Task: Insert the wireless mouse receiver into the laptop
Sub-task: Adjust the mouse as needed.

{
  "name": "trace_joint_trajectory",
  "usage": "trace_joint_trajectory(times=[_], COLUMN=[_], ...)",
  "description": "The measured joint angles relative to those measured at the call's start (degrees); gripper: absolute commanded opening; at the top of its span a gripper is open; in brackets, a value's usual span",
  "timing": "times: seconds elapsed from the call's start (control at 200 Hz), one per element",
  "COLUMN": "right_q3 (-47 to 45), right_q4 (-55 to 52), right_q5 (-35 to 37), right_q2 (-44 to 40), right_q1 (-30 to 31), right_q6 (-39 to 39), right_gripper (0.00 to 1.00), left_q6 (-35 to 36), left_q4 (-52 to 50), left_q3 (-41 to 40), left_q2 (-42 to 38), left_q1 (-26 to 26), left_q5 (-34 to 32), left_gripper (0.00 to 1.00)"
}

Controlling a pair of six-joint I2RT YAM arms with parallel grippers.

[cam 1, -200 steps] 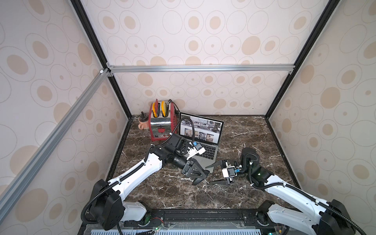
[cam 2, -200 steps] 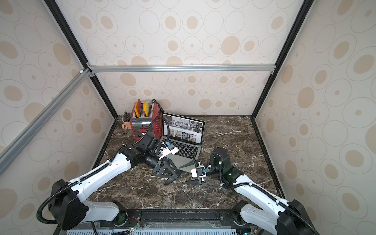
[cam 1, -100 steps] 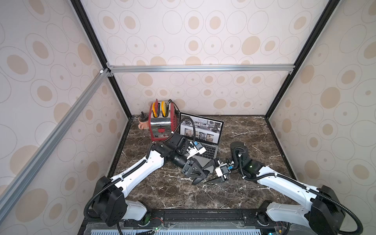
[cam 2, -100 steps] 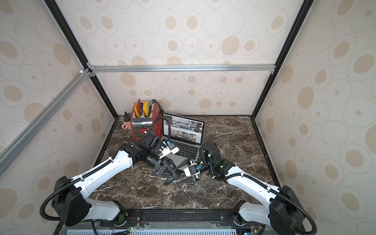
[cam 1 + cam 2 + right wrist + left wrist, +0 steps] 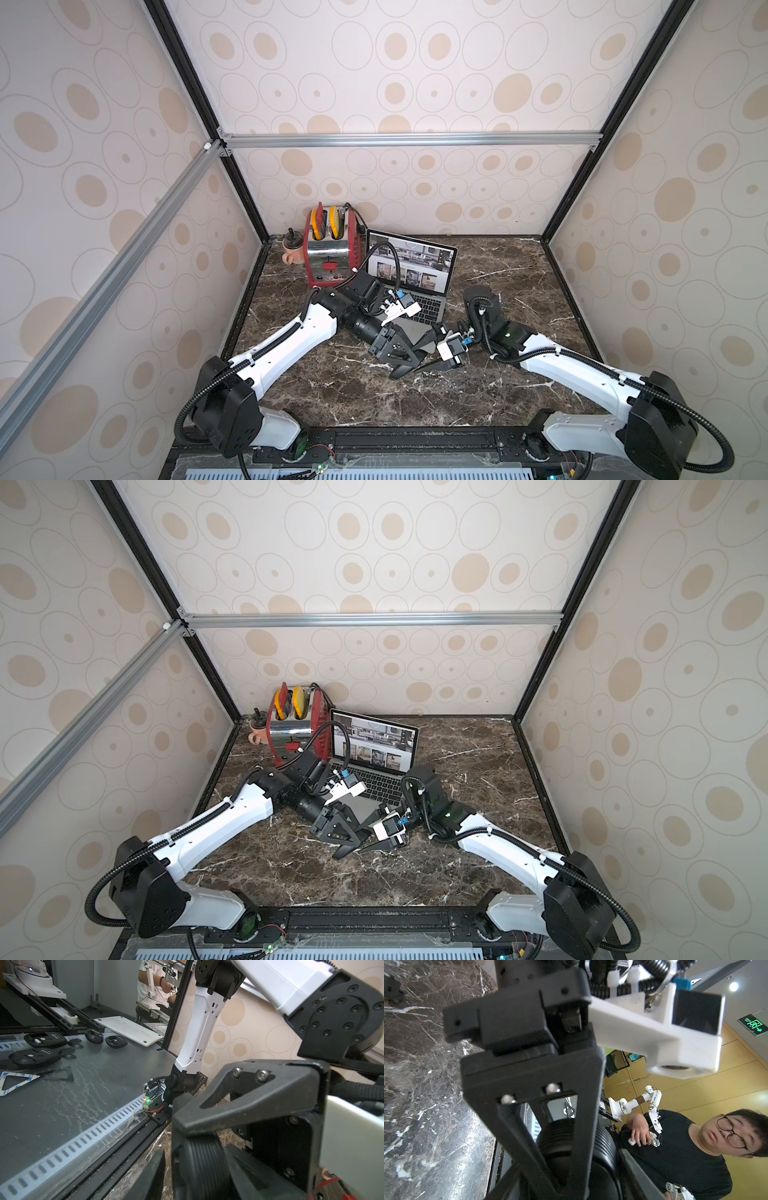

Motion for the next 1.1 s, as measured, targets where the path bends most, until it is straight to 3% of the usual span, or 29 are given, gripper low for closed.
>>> trace_joint_trajectory(times=[0.065, 0.155, 0.195, 0.28, 0.361, 0.421, 0.556, 0.721, 0.921, 1.102], right_q3=[0.4, 0.5, 0.5, 0.5, 0.3, 0.0, -1.3, -2.0, 2.4, 2.7], right_q4=[-0.2, -0.2, 0.1, 0.7, 1.6, 1.3, -3.0, -10.8, -21.1, -23.7], right_q5=[-0.1, -0.2, -0.2, 0.2, 1.7, 5.0, 13.2, 23.1, 22.7, 22.1], right_q2=[0.4, 0.6, 0.7, 0.7, 0.6, 0.3, -2.0, -5.8, -1.1, -0.9], right_q1=[0.0, 0.3, 0.3, 0.5, 0.5, 0.7, 0.8, 0.0, -6.6, -6.6], right_q6=[0.1, 0.8, 1.0, 2.9, 5.9, 10.0, 20.9, 39.4, 61.6, 75.1], right_gripper=[0.24, 0.0, 0.0, 0.0, 0.0, 0.0, 0.0, 0.0, 0.0, 0.0], left_q6=[0.0, 0.1, 0.2, 0.0, -1.7, -4.7, -11.2, -12.0, -4.0, 4.3], left_q4=[-0.3, -1.0, -1.3, -1.5, -0.9, 3.1, 14.4, 23.9, 28.7, 34.4], left_q3=[0.0, 0.0, 0.0, 0.0, 0.0, -0.3, -6.2, -15.0, -23.1, -27.5], left_q2=[0.0, 0.0, 0.0, 0.0, -0.6, -2.5, -14.4, -27.2, -29.3, -29.9], left_q1=[0.0, 0.0, 0.1, 0.2, 0.4, 0.5, 0.6, -1.0, -16.5, -23.7], left_q5=[0.1, 0.2, 0.3, 0.2, -1.2, -7.5, -27.1, -47.7, -72.1, -86.1], left_gripper=[0.0, 0.04, 0.16, 0.58, 0.8, 0.98, 0.99, 0.99, 0.99, 0.99])
